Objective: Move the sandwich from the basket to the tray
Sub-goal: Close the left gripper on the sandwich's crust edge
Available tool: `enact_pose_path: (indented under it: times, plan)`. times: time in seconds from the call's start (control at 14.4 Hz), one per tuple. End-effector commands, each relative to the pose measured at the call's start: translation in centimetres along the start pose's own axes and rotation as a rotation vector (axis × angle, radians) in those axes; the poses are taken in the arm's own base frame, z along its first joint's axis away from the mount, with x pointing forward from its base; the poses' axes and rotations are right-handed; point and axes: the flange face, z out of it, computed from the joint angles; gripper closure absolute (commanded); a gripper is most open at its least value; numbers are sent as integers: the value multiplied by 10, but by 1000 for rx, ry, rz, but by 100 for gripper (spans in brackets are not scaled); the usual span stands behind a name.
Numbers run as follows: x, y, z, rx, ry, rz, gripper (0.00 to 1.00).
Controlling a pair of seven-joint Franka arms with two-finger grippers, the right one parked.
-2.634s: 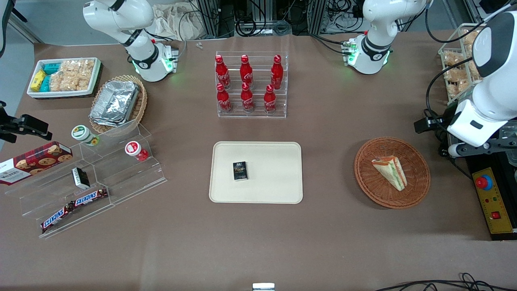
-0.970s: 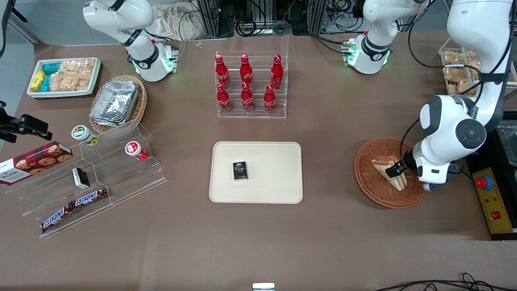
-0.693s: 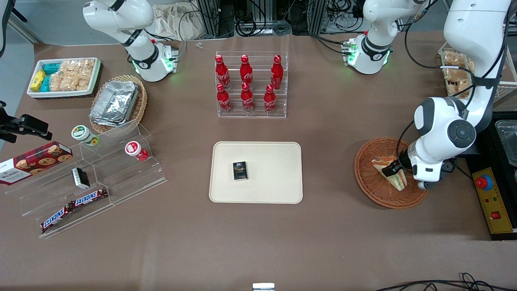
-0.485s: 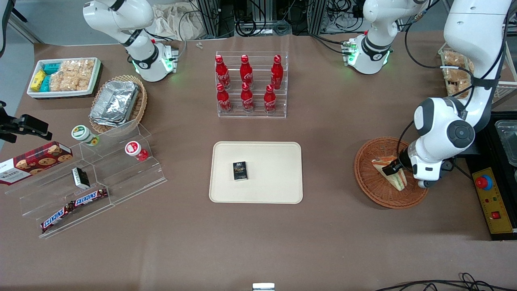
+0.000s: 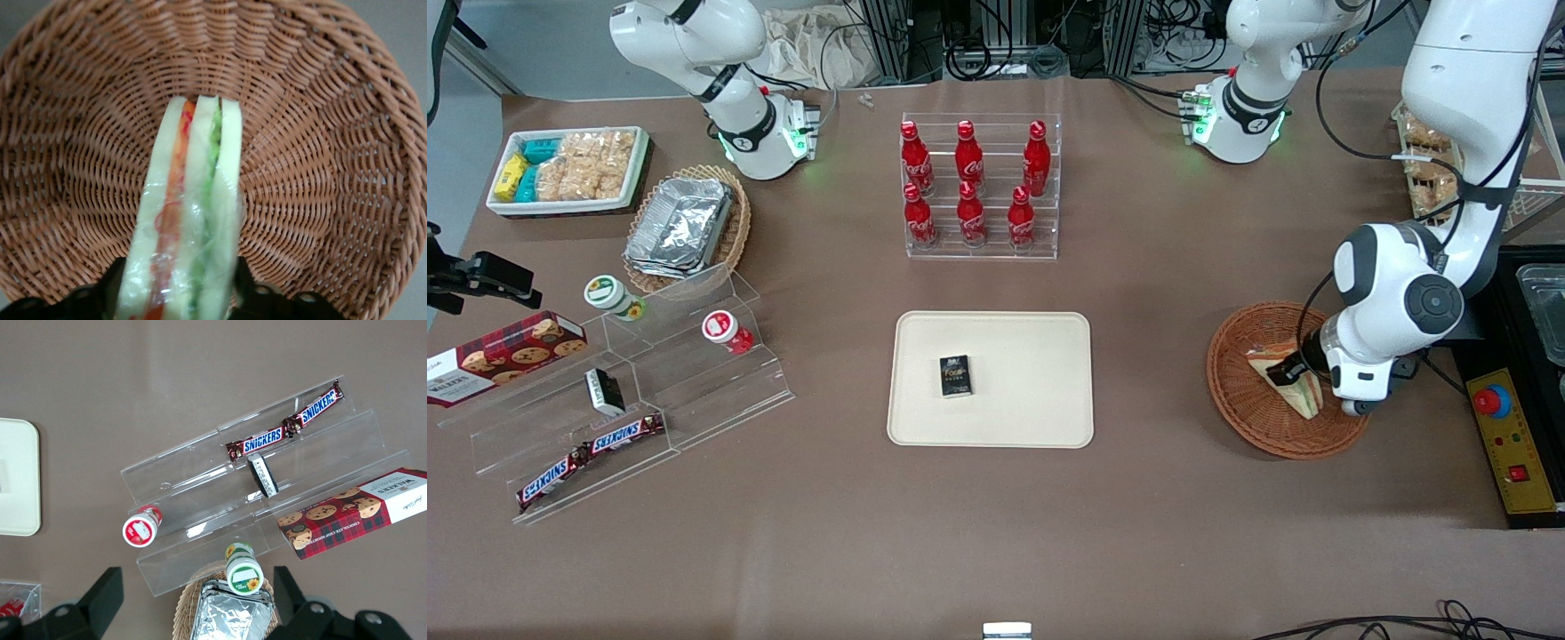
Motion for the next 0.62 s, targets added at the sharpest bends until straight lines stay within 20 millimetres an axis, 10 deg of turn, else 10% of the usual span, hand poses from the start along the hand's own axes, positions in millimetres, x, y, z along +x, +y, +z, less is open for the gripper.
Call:
enact_pose_path:
  times: [0.0, 0.28, 0.55]
  plan:
    - [4, -1, -17, 3, 40, 41, 100]
    - [2, 9, -64, 40, 37, 65, 100]
    - [-18, 71, -147, 72, -3, 158, 100]
